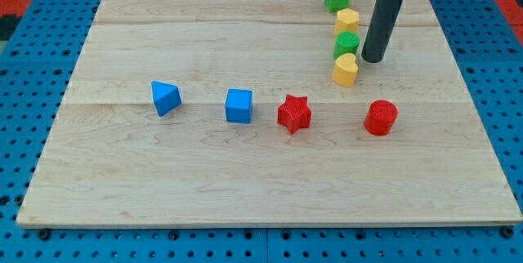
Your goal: Push the red circle into the yellow heart
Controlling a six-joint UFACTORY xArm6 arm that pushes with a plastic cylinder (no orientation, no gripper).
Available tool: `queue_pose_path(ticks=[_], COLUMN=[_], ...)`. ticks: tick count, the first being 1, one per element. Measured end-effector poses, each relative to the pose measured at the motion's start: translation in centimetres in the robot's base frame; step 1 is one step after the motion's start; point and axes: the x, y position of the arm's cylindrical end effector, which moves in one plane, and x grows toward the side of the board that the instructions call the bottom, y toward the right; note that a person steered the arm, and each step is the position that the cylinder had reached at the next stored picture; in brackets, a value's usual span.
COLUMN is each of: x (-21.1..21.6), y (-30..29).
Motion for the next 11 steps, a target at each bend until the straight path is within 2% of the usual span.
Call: queue_pose_path(ticks=[1, 2, 3, 4, 7, 8, 9, 10, 11], x=[0.9, 2.9, 9.9, 14.6, 16.5, 17.6, 15.1, 7.5, 6.9], y=[0.7, 7.1, 9.9, 7.7, 8.5, 7.0, -0.5, -1.0, -2.1])
